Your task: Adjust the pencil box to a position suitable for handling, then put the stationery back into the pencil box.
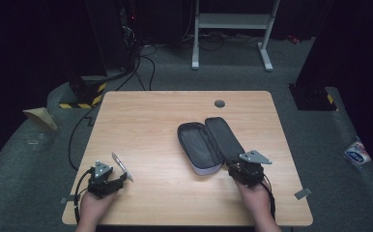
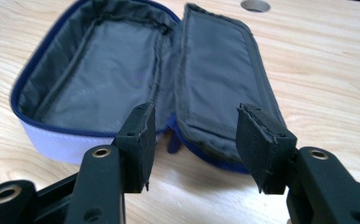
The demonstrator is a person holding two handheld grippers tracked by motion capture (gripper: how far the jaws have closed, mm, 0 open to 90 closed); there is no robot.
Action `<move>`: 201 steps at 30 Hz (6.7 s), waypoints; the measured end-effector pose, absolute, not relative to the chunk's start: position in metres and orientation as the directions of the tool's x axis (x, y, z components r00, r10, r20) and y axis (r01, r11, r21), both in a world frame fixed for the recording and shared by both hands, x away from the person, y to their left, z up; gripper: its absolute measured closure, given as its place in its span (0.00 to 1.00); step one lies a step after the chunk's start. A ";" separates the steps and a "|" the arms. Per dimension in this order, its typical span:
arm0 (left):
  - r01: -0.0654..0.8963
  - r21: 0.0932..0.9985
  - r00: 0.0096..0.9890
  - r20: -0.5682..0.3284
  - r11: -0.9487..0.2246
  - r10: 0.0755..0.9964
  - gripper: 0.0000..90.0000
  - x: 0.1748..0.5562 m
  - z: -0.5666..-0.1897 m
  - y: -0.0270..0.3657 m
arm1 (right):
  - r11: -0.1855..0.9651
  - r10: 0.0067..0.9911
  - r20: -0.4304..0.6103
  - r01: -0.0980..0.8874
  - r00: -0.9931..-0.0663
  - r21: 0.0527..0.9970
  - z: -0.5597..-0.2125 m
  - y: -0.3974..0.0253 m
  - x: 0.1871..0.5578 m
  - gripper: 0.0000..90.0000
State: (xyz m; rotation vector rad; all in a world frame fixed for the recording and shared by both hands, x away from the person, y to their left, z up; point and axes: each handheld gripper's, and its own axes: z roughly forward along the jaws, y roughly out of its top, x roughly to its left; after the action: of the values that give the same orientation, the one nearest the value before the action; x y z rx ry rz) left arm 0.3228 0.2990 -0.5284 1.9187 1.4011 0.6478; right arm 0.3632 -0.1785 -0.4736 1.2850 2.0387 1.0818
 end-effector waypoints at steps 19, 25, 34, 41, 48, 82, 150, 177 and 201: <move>0.623 0.756 0.299 0.008 -0.201 0.954 0.39 0.323 -0.528 0.299 | 0.325 0.796 0.015 0.449 -0.605 0.832 -0.467 -0.111 0.372 0.51; 0.623 0.756 0.300 0.008 -0.202 0.954 0.39 0.323 -0.528 0.299 | 0.364 0.751 0.010 0.426 -0.660 0.828 -0.469 -0.093 0.364 0.51; 0.623 0.756 0.300 0.007 -0.202 0.954 0.39 0.323 -0.528 0.299 | 0.402 0.719 -0.013 0.401 -0.695 0.823 -0.475 -0.080 0.355 0.60; 0.623 0.756 0.301 0.006 -0.201 0.954 0.39 0.323 -0.528 0.299 | 0.399 0.730 -0.018 0.406 -0.683 0.822 -0.481 -0.082 0.359 0.72; 0.623 0.757 0.300 0.001 -0.197 0.954 0.39 0.322 -0.529 0.298 | 0.416 0.726 -0.031 0.404 -0.687 0.815 -0.486 -0.079 0.359 0.89; 0.567 0.752 0.477 0.034 -0.337 0.878 0.62 0.314 -0.524 0.207 | 0.413 0.745 -0.026 0.431 -0.666 0.803 -0.488 -0.137 0.338 0.94; 0.563 0.761 0.493 0.006 -0.324 0.870 0.46 0.319 -0.527 0.207 | 0.154 0.950 0.058 0.622 -0.306 0.768 -0.503 -0.233 0.365 0.74; 0.556 0.761 0.506 0.009 -0.334 0.863 0.47 0.318 -0.527 0.207 | 0.270 0.902 -0.001 0.562 -0.432 0.782 -0.503 -0.197 0.376 0.86; 0.557 0.761 0.506 0.007 -0.333 0.863 0.47 0.319 -0.527 0.207 | 0.352 0.833 -0.011 0.514 -0.553 0.782 -0.501 -0.129 0.372 0.82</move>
State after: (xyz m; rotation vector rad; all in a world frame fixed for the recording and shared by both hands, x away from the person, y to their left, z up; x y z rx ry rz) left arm 0.3185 0.2066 -0.5275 2.0312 1.1593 0.5436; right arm 0.3721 -0.1290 -0.5014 1.1779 2.2105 1.0574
